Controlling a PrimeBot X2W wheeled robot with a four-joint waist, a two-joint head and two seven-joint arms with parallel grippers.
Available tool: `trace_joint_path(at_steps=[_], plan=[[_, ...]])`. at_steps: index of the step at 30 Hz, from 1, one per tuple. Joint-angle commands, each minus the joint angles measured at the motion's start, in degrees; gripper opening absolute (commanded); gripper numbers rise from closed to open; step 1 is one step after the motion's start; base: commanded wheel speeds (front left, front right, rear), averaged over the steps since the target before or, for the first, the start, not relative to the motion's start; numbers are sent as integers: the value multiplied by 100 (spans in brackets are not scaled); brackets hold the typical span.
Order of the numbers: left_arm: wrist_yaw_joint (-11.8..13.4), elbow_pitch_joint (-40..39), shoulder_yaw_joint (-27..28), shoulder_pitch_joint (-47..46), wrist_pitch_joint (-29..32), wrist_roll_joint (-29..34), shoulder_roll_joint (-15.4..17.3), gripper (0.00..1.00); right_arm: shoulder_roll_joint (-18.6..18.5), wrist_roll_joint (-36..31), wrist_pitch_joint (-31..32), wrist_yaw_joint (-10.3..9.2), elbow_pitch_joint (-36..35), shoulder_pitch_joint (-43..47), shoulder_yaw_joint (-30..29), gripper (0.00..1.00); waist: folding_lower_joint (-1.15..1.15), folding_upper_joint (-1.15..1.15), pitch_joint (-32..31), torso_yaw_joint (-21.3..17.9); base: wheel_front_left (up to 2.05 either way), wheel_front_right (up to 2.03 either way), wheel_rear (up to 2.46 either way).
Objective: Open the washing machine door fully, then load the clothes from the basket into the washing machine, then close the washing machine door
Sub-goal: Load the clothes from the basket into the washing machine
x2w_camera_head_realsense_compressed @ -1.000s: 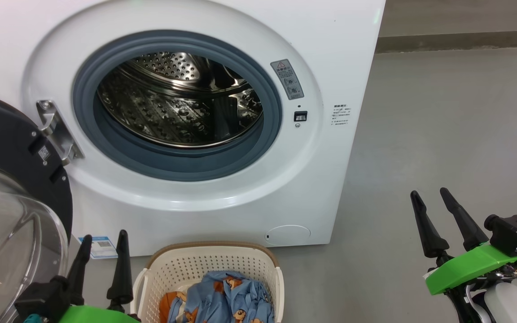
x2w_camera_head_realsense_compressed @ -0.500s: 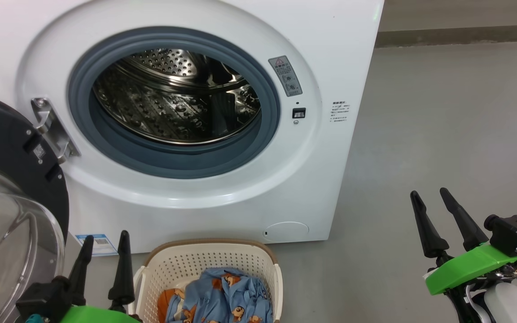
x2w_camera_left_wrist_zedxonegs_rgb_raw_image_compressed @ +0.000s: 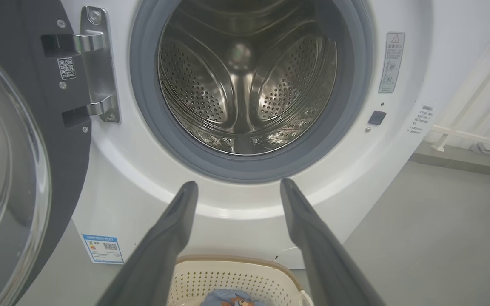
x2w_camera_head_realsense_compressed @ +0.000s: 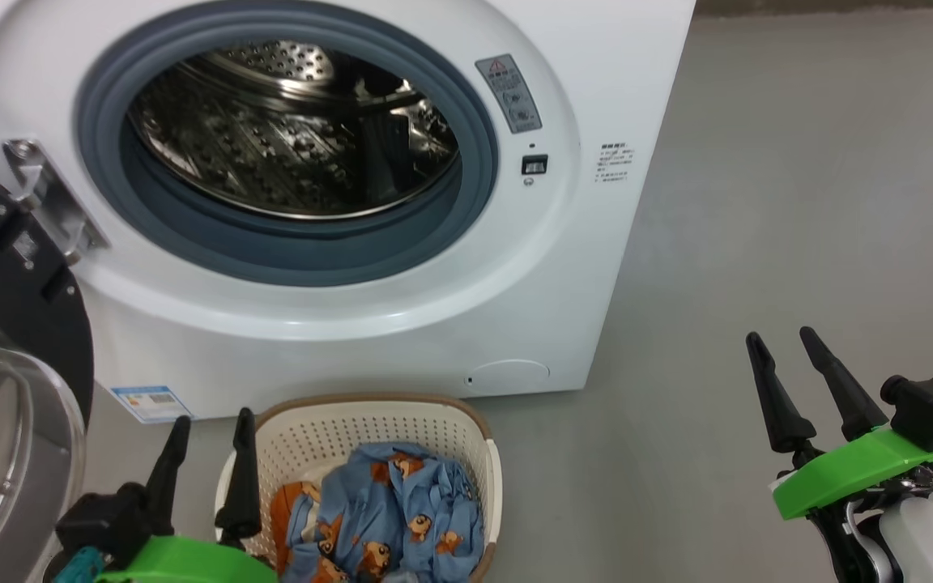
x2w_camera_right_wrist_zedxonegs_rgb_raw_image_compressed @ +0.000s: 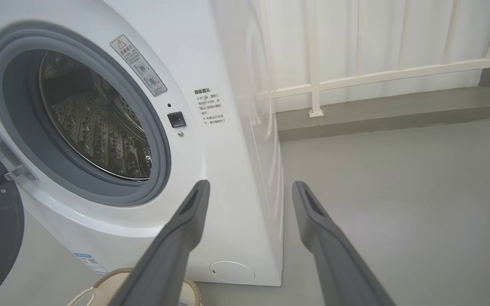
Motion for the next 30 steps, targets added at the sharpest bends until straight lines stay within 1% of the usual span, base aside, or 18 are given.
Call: trace_joint_path(at_steps=[1,9,19,25,30], plan=[[-33,-61,175,-359,-8,-19,61,100,-98,65,-52,43,-135,-212,81,100,0,0,305,-58,0,0,0],[-146,314,11,-811,56,42,-42,100,-129,111,-52,43,-193,-436,53,100,0,0,960,-171,0,0,0],[-401,1195,-242,-1403,234,44,-226,100,-140,129,-52,43,-282,-688,81,100,0,0,1634,-276,0,0,0],[-619,1914,-383,-1802,442,14,-295,100,-89,138,-52,43,-366,-886,146,100,0,0,2092,-377,0,0,0],[-793,2695,-542,-2221,720,28,-372,100,-34,144,-52,43,-453,-1041,142,100,0,0,2467,-477,0,0,0]])
